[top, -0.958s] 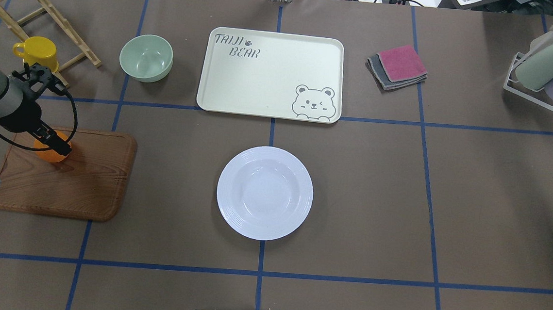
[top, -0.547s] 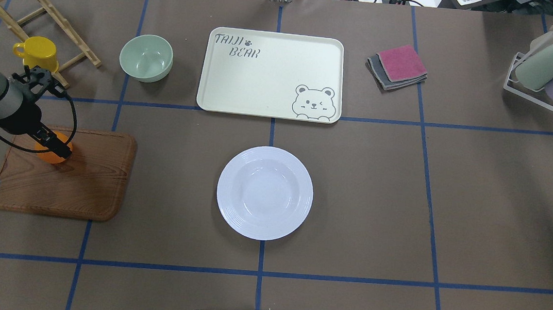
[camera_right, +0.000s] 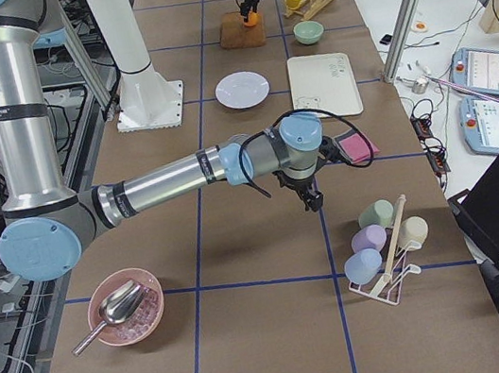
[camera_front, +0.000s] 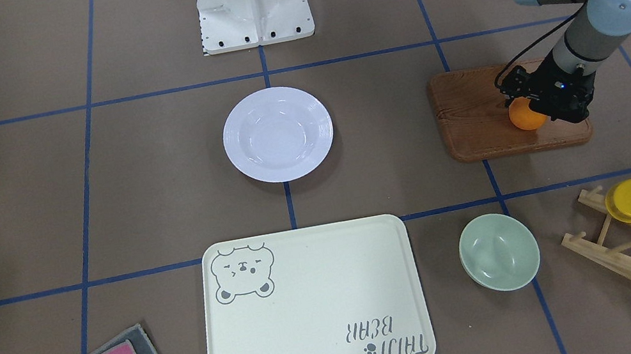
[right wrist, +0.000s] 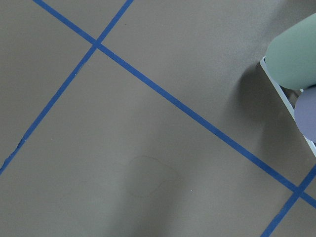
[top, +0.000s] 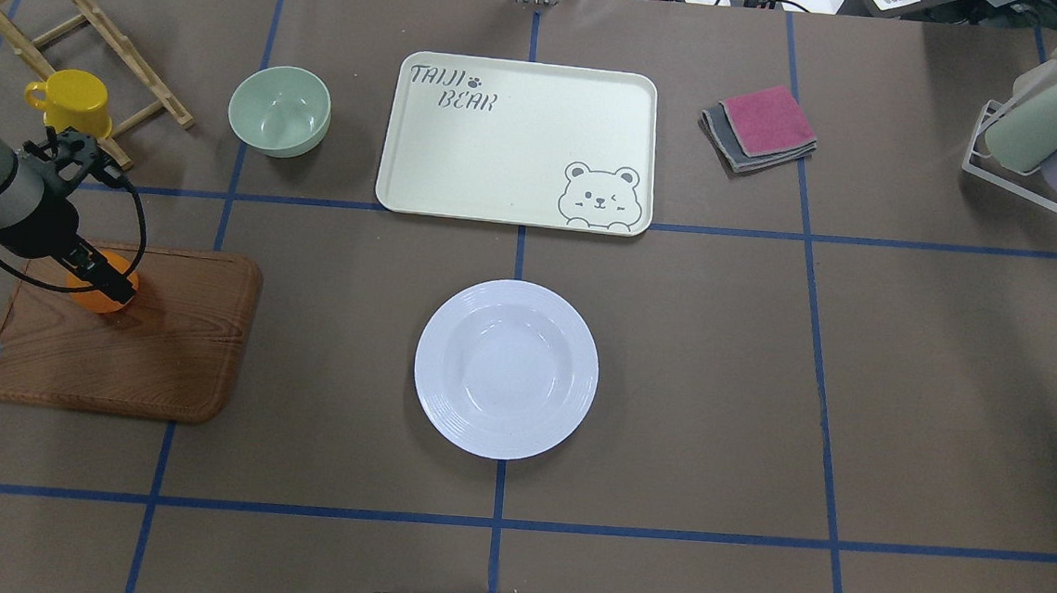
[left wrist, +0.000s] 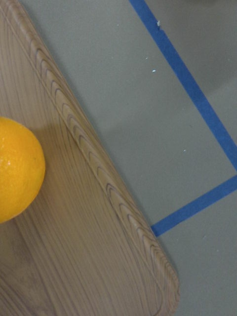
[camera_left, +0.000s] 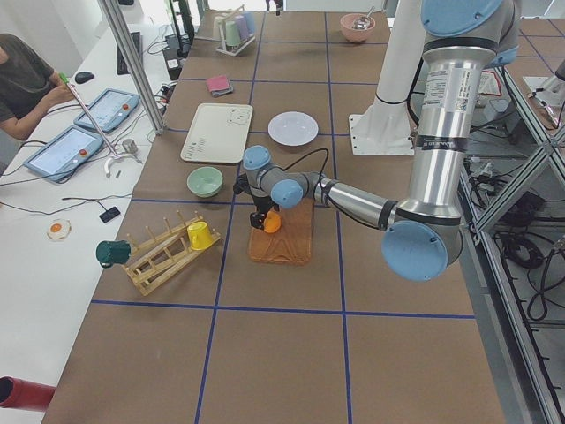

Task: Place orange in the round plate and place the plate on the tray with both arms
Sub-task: 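Lower the left gripper onto the orange on the wooden board and grasp it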

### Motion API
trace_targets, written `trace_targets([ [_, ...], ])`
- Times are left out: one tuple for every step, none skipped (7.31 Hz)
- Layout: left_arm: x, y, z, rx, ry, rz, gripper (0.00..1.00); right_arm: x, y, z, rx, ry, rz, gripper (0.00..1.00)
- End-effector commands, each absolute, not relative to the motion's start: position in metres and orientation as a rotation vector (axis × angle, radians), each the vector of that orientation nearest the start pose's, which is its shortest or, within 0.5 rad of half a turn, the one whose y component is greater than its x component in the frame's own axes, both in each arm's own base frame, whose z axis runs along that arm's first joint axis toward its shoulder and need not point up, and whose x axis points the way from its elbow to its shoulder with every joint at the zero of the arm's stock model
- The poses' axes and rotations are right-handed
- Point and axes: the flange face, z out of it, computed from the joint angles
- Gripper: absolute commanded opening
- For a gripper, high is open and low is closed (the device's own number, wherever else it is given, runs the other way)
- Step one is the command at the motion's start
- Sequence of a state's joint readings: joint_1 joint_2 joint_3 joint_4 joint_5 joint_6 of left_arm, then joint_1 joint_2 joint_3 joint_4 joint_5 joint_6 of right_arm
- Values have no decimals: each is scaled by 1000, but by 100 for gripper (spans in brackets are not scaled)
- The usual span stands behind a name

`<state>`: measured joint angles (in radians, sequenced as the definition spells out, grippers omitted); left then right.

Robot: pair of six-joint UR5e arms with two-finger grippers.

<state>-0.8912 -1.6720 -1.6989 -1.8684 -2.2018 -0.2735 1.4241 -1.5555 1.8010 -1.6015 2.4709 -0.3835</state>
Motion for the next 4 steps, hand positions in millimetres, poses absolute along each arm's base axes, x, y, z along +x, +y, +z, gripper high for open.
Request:
trace_targets([
  [289,-476,517,169,787,548,98,-18,-500,531,309,-882,-589,100],
  [289,-475,516,170,788,549,82,-18,-500,532,308,-882,-588,100],
  [288,-474,517,169,788,548,53,-18,-500,532,308,-882,-588,100],
  [289,-474,508,170,799,525,1,-18,-500,532,308,-882,-588,100],
])
